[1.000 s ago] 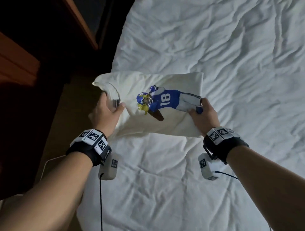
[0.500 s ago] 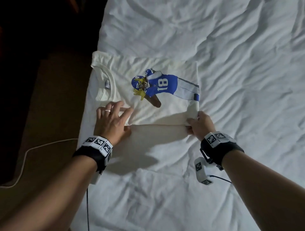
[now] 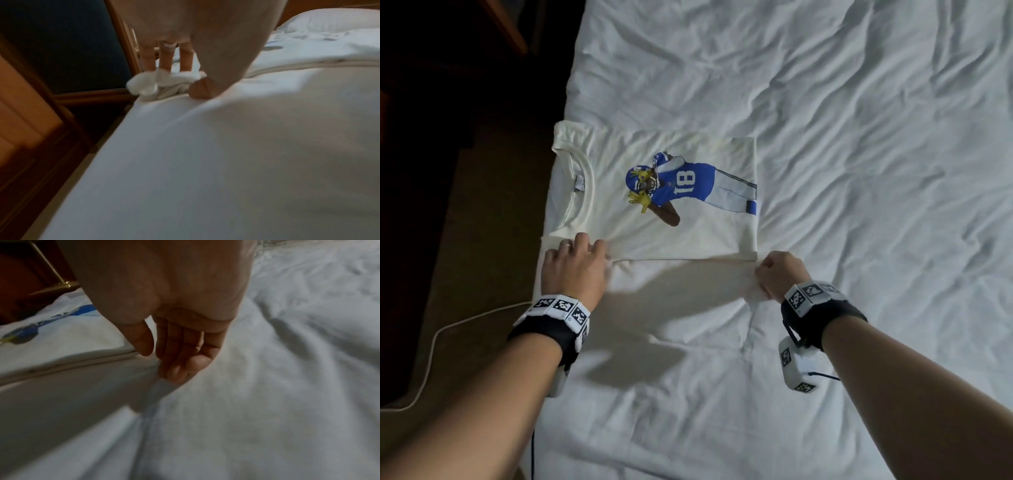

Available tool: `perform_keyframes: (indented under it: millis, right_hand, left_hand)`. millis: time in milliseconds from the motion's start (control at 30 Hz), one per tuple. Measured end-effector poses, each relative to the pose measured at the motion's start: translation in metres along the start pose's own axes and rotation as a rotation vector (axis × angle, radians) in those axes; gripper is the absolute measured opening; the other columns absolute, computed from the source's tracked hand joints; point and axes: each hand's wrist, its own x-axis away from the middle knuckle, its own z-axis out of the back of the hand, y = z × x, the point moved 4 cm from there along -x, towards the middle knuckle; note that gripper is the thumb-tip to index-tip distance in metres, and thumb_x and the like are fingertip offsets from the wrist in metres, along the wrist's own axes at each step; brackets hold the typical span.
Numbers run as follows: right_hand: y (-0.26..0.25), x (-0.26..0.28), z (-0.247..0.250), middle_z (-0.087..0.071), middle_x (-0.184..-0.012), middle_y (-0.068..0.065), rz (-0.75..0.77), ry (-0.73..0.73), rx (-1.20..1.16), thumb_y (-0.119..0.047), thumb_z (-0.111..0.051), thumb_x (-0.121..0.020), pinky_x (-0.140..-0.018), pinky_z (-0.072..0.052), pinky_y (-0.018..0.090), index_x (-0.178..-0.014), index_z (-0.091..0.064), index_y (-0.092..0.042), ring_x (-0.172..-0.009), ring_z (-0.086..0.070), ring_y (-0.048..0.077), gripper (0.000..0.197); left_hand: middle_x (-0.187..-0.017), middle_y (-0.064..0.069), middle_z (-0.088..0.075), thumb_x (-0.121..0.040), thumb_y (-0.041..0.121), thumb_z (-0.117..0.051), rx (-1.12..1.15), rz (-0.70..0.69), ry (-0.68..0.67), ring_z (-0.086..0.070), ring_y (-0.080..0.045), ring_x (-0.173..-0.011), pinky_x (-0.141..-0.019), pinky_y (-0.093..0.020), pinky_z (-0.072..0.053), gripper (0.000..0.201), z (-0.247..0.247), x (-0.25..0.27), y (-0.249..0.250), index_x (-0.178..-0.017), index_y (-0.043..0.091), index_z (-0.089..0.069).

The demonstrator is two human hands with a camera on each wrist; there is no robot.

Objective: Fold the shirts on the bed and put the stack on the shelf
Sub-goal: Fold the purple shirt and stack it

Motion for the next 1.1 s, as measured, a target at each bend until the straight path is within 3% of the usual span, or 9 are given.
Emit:
perform_keyframes:
  millis: [133, 233, 333, 467, 567, 767, 867, 967, 1100]
  right_hand:
    - [0.039, 0.027, 0.027, -0.061, -0.084, 0.004, 0.034, -0.003, 0.227, -0.020, -0.054, -0.091, -0.063, -0.041, 0.026, -0.086, -0.063, -0.017, -0.076, -0.058, 0.021, 0.011]
    - [0.074, 0.052, 0.064, -0.063, -0.084, 0.003, 0.060, 0.010, 0.239, -0.025, -0.057, -0.091, -0.067, -0.040, 0.026, -0.084, -0.062, -0.019, -0.077, -0.055, 0.021, 0.010]
    - [0.115, 0.085, 0.115, -0.064, -0.082, 0.003, 0.064, 0.054, 0.163, -0.025, -0.058, -0.091, -0.067, -0.040, 0.026, -0.081, -0.062, -0.020, -0.079, -0.058, 0.022, 0.012]
    - [0.187, 0.123, 0.192, -0.063, -0.080, 0.000, 0.062, 0.133, 0.115, -0.028, -0.059, -0.092, -0.066, -0.039, 0.027, -0.069, -0.051, -0.029, -0.077, -0.057, 0.019, 0.024]
    - [0.254, 0.138, 0.249, -0.059, -0.078, -0.001, 0.047, 0.220, 0.069, -0.029, -0.059, -0.092, -0.066, -0.037, 0.027, -0.071, -0.050, -0.026, -0.077, -0.054, 0.021, 0.023]
    - [0.415, 0.131, 0.352, -0.063, -0.069, -0.003, 0.002, 0.276, -0.020, -0.020, -0.056, -0.086, -0.070, -0.050, 0.033, -0.068, -0.052, -0.021, -0.074, -0.062, 0.026, 0.019]
    - [0.489, 0.123, 0.396, -0.063, -0.074, 0.002, -0.004, 0.317, -0.020, -0.021, -0.054, -0.088, -0.068, -0.046, 0.032, -0.069, -0.052, -0.023, -0.076, -0.061, 0.029, 0.020]
    - [0.554, 0.106, 0.428, -0.069, -0.088, 0.008, -0.057, 0.370, -0.039, -0.026, -0.054, -0.089, -0.070, -0.046, 0.034, -0.081, -0.061, -0.018, -0.085, -0.064, 0.034, 0.013]
    - [0.614, 0.073, 0.447, -0.063, -0.103, 0.007, -0.075, 0.430, -0.104, -0.033, -0.056, -0.091, -0.080, -0.046, 0.036, -0.096, -0.062, -0.019, -0.099, -0.060, 0.031, 0.016]
  left_hand:
    - [-0.113, -0.013, -0.058, -0.075, 0.035, -0.067, -0.066, -0.005, -0.139, -0.057, -0.033, -0.102, -0.081, -0.045, -0.042, 0.044, 0.033, 0.022, 0.033, -0.114, 0.015, -0.061]
    - [-0.123, -0.003, -0.055, -0.089, 0.035, -0.055, 0.059, -0.188, -0.265, -0.058, -0.026, -0.107, -0.087, -0.040, -0.045, 0.035, 0.062, 0.038, 0.082, -0.121, 0.021, -0.055]
    - [-0.118, 0.004, -0.063, -0.094, 0.036, -0.052, 0.258, -0.270, -0.431, -0.062, -0.024, -0.101, -0.082, -0.032, -0.046, 0.023, 0.099, 0.048, 0.151, -0.111, 0.023, -0.059]
    - [-0.101, 0.006, -0.067, -0.091, 0.035, -0.055, 0.418, -0.377, -0.353, -0.063, -0.021, -0.094, -0.078, -0.029, -0.050, 0.013, 0.170, 0.056, 0.265, -0.098, 0.026, -0.062]
    - [-0.101, 0.009, -0.067, -0.091, 0.035, -0.056, 0.471, -0.484, -0.305, -0.062, -0.019, -0.095, -0.082, -0.031, -0.052, 0.017, 0.226, 0.067, 0.363, -0.103, 0.026, -0.064]
    - [-0.100, 0.009, -0.068, -0.091, 0.035, -0.058, 0.479, -0.590, -0.255, -0.063, -0.021, -0.087, -0.081, -0.032, -0.053, 0.016, 0.298, 0.079, 0.571, -0.103, 0.026, -0.065]
    - [-0.098, 0.008, -0.068, -0.091, 0.032, -0.060, 0.496, -0.597, -0.284, -0.062, -0.020, -0.087, -0.082, -0.034, -0.053, 0.016, 0.307, 0.082, 0.665, -0.103, 0.024, -0.067]
    - [-0.093, 0.008, -0.069, -0.089, 0.031, -0.062, 0.524, -0.597, -0.314, -0.063, -0.019, -0.088, -0.082, -0.034, -0.053, 0.013, 0.299, 0.085, 0.745, -0.098, 0.024, -0.069]
    - [-0.088, 0.009, -0.069, -0.087, 0.030, -0.063, 0.496, -0.621, -0.373, -0.063, -0.019, -0.086, -0.082, -0.033, -0.052, 0.003, 0.276, 0.087, 0.826, -0.087, 0.030, -0.066]
